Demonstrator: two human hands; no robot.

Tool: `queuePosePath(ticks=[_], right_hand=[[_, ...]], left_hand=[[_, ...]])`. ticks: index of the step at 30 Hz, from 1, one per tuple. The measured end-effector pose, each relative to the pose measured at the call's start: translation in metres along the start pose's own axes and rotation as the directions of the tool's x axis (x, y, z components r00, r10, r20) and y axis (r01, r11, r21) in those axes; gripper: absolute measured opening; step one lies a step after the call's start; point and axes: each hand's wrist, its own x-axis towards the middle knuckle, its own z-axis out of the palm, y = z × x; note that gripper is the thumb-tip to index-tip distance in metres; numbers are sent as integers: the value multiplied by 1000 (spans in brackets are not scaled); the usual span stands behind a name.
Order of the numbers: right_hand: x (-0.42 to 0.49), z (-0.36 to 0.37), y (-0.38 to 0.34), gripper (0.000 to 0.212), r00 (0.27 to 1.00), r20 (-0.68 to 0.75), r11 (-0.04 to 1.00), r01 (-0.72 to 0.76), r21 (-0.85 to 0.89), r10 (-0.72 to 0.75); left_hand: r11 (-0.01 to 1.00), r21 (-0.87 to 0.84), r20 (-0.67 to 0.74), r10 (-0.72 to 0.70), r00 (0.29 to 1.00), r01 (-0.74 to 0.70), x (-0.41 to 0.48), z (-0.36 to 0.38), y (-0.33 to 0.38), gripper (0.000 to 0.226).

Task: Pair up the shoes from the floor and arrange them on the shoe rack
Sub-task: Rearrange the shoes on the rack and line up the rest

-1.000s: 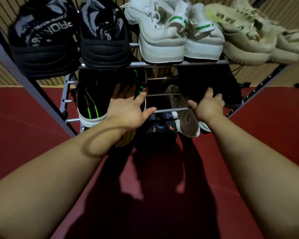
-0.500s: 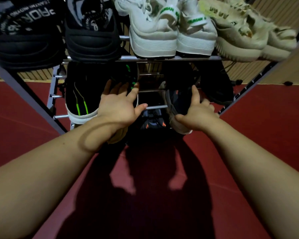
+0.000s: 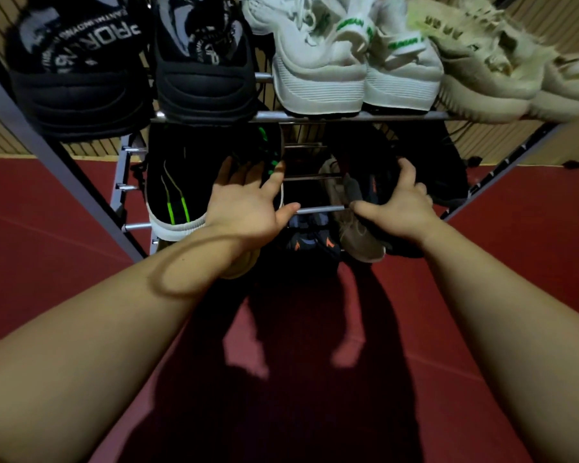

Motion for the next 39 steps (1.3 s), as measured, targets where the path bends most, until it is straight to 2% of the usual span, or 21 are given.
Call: queuePosePath(ticks=[3, 7, 9, 11, 14, 16, 18, 21, 24, 25, 26, 28, 30, 32, 35, 37, 39], right_hand=[[-11, -12, 27, 109, 988, 6, 988, 154, 8, -154], [-29, -27, 55, 113, 918, 148, 926, 377, -37, -368], [-36, -34, 60, 111, 876, 185, 883, 464, -75, -445], [-39, -40, 61, 108, 837, 188, 829, 540, -143, -513], [-40, -46, 60, 100, 786, 201, 758, 618, -211, -585], [-39, -47, 62, 98, 754, 183, 720, 657, -225, -631], [-35, -47, 65, 97, 722, 158, 683, 689, -241, -673], [-29, -51, 66, 96, 665, 137, 617, 737, -276, -734], [-22, -48, 64, 94, 606, 156, 517, 765, -385, -780], [-19, -45, 64, 94, 609, 146, 505, 749, -430, -779], [-15, -41, 65, 94, 635, 117, 524, 715, -464, -763], [-8, -36, 66, 93, 737, -11, 649, 588, -483, -676], [-1, -33, 67, 88, 853, -148, 792, 382, -477, -501], [5, -35, 67, 81, 925, -226, 890, 192, -413, -304], [15, -35, 63, 82, 975, -215, 967, -6, -256, -51], [21, -29, 65, 84, 988, -146, 981, -81, -179, 55], [24, -19, 65, 83, 994, -75, 982, -88, -168, 76]], left_hand=[[1000, -26, -8, -3, 1000, 3, -1, -3, 1, 78], [986, -169, 113, 24, 993, -4, 0, -17, -3, 107], [964, -262, 127, 80, 989, -44, 2, -27, 0, 117], [939, -306, 99, 199, 975, -160, 6, -36, 5, 122], [883, -170, 47, 450, 892, -437, 13, -45, 16, 120], [831, -85, 24, 554, 832, -550, 14, -46, 23, 117], [820, 19, 24, 571, 820, -572, 13, -44, 25, 114], [845, 122, 11, 524, 852, -521, 11, -46, 19, 109], [841, 139, -112, 537, 836, -522, 5, -49, 13, 94], [844, 145, -166, 535, 828, -516, 3, -46, 9, 89], [858, 133, -206, 514, 833, -496, 0, -42, 6, 85], [921, 43, -209, 388, 898, -388, -7, -37, 2, 83], [979, -69, -208, 176, 962, -194, -14, -39, 4, 83], [994, -111, -201, -34, 979, 12, -15, -43, 11, 82], [962, -131, -152, -257, 955, 238, -9, -46, 16, 82], [952, -82, -159, -305, 939, 295, -2, -43, 18, 83], [948, -37, -127, -318, 940, 315, 5, -42, 23, 82]])
